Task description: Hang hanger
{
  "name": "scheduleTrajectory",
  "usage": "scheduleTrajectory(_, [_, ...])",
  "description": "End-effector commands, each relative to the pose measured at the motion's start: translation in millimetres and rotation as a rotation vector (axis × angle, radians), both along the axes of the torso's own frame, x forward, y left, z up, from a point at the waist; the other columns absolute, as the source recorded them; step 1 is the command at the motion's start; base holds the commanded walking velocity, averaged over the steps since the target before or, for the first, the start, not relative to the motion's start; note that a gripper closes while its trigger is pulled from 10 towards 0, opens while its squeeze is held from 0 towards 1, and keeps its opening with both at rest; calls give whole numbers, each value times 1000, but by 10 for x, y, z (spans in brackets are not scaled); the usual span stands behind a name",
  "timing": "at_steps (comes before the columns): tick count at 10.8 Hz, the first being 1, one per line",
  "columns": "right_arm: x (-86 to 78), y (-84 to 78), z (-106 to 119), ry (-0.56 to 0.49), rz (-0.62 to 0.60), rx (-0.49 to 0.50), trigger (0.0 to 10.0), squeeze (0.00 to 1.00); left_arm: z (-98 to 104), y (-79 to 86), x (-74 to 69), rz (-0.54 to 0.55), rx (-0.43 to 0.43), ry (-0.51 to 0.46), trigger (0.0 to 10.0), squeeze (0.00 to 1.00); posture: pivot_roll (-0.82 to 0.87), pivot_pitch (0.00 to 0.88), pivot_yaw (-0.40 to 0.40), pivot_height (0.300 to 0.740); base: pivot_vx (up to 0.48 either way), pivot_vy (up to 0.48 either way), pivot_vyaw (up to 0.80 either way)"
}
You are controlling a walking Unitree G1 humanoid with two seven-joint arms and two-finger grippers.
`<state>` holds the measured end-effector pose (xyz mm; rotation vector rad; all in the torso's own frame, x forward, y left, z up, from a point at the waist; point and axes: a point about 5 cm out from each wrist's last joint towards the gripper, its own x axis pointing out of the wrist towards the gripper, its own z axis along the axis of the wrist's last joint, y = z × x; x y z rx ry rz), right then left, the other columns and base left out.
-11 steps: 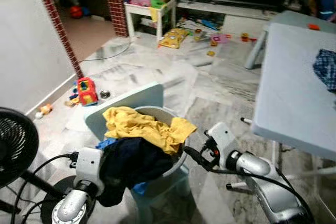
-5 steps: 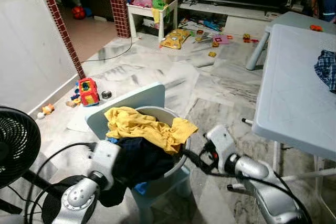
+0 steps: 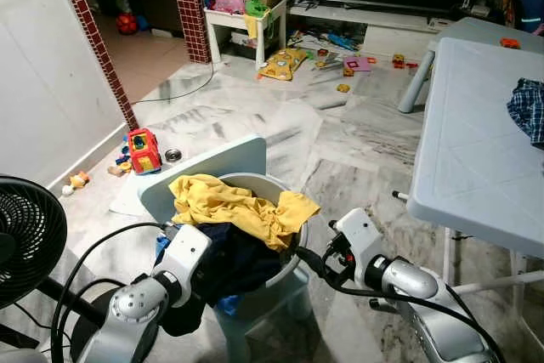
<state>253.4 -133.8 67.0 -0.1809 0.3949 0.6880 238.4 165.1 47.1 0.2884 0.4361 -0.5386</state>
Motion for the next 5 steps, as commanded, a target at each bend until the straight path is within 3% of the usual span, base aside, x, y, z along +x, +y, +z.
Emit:
scheduleTrajectory(1, [-6,8,15,-5,3,-5,10000,0,6,72,47,-5,39,22,10000,1000,-166,0,53,740,0,0,0])
scheduleTrajectory(5, [-8,13,23,-2,7,-10,10000,0,-25,139,184,-17,82,57,10000,1000,-175,0,56,740,0,0,0])
